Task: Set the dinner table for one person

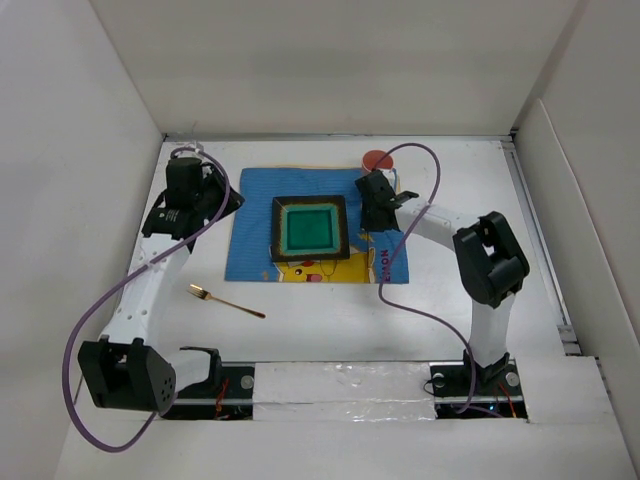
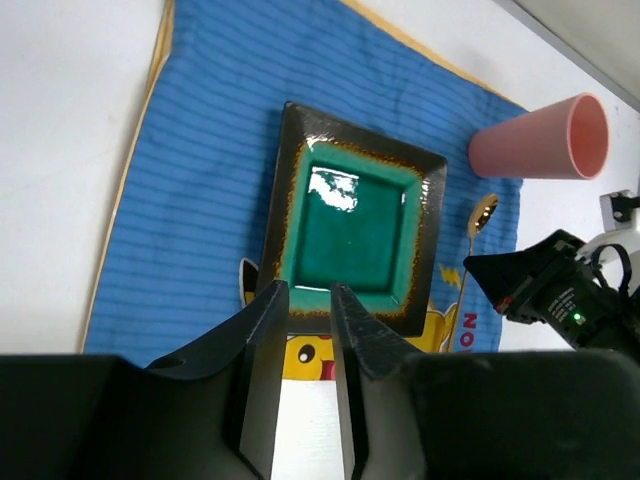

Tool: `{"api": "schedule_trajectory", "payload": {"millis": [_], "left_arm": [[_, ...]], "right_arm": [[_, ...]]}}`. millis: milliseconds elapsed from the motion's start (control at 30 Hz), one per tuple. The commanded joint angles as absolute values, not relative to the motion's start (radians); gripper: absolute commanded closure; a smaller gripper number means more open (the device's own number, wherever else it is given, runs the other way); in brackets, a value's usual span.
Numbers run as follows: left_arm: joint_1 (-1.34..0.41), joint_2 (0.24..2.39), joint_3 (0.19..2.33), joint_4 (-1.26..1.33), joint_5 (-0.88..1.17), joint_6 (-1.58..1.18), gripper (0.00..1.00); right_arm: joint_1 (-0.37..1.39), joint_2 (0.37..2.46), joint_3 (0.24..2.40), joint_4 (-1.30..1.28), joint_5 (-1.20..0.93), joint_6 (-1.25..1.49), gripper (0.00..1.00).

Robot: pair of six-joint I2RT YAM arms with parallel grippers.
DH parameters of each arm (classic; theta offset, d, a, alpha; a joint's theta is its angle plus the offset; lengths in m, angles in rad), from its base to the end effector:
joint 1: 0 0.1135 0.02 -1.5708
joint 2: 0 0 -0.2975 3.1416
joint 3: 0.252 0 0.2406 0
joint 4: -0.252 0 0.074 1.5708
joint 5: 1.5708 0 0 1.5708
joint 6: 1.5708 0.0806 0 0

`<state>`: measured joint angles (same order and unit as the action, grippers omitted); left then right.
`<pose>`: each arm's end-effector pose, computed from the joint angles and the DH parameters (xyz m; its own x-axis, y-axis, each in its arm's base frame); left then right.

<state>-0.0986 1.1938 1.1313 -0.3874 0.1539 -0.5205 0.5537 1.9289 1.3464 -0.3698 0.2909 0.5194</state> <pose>0.2825 -0.0404 0.3686 -0.4921 -0.4451 -0.7481 -0.0116 0.8627 -0.5057 0.3860 0.2115 0.1908 -0.7814 0.0759 -0.6193 0.0295 0.9960 0.0849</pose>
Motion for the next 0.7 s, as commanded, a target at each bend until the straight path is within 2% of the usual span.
{"api": "schedule_trajectory", "payload": {"millis": [0,133,167,200,233,267,333,433,533,667], "left_arm": [[-0.1,1.143,1.102,-0.38,0.092,-0.58,0.8],[-0.1,1.114,1.049,-0.417,0.037,-0.621,0.82],[-0.1,1.108,1.039,-0.429,0.009,-0.636,0.82],[-0.1,1.104,1.014,-0.458,-0.029,-0.668,0.82],[-0.1,1.092,0.991,-0.484,-0.066,-0.708,0.82],[-0.1,1.092,0.991,-0.485,-0.066,-0.709,0.82],[-0.1,1.074,0.951,-0.52,-0.086,-0.765,0.82],[-0.1,1.042,0.904,-0.577,-0.127,-0.845,0.82],[-0.1,1.02,0.861,-0.638,-0.16,-0.917,0.82],[-0.091,1.022,0.796,-0.695,-0.152,-0.974,0.75]], "right_arm": [[0.538,1.928,1.402,-0.325,0.299,0.578,1.0],[0.538,1.954,1.402,-0.327,0.311,0.598,1.0],[0.538,1.954,1.39,-0.324,0.307,0.601,0.97],[0.538,1.954,1.379,-0.313,0.307,0.61,0.93],[0.538,1.942,1.356,-0.29,0.298,0.612,0.81],[0.538,1.942,1.356,-0.29,0.298,0.612,0.81],[0.538,1.933,1.338,-0.275,0.293,0.611,0.71],[0.548,1.901,1.328,-0.267,0.275,0.606,0.65],[0.557,1.846,1.31,-0.259,0.262,0.598,0.5],[0.577,1.755,1.281,-0.259,0.232,0.586,0.37]]}}
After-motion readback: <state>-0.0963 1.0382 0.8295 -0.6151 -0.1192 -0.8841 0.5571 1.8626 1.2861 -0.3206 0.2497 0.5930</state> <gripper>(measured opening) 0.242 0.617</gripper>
